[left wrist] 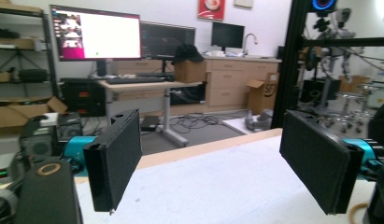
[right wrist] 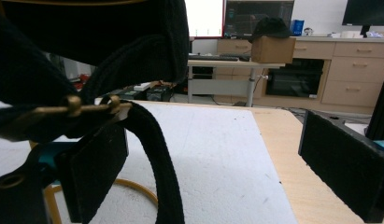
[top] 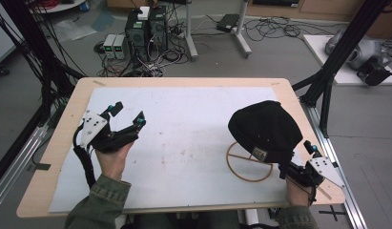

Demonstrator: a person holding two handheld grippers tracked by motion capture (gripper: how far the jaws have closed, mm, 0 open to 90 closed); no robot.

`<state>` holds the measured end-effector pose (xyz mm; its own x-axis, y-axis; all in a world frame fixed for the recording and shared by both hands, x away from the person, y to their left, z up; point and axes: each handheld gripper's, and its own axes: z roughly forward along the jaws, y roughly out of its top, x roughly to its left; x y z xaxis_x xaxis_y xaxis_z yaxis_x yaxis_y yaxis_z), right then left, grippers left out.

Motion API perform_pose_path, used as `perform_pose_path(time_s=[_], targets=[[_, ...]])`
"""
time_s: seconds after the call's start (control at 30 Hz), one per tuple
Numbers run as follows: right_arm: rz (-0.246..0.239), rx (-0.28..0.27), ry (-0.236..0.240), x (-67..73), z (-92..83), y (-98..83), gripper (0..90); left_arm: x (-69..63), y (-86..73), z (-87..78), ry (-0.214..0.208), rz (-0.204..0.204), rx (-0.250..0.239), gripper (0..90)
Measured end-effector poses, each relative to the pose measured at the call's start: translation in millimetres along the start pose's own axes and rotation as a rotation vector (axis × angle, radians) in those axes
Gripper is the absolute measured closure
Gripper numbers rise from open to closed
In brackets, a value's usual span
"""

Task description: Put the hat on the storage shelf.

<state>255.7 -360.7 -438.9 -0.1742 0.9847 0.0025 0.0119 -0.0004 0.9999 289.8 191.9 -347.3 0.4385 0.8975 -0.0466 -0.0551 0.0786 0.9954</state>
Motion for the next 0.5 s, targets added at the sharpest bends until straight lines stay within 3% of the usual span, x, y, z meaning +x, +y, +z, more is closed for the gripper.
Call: perform_pose_path(time_s=[0.2, 0.3, 0.5], targets=[[0.000, 0.003, 0.001, 1.3, 0.0, 0.3, 7.4, 9.4, -10.9, -13.8, 0.040, 0.004, -0.013, 21.2], [-0.001, 0.004, -0.001, 1.5, -0.4, 0.5, 7.4, 14.8, -17.5, -22.7, 0.065, 0.036, -0.008, 21.3], [-0.003, 0.002, 0.001, 2.1, -0.2, 0.7, 7.4, 21.7, -35.2, -38.7, 0.115, 0.047, 0.002, 21.4]])
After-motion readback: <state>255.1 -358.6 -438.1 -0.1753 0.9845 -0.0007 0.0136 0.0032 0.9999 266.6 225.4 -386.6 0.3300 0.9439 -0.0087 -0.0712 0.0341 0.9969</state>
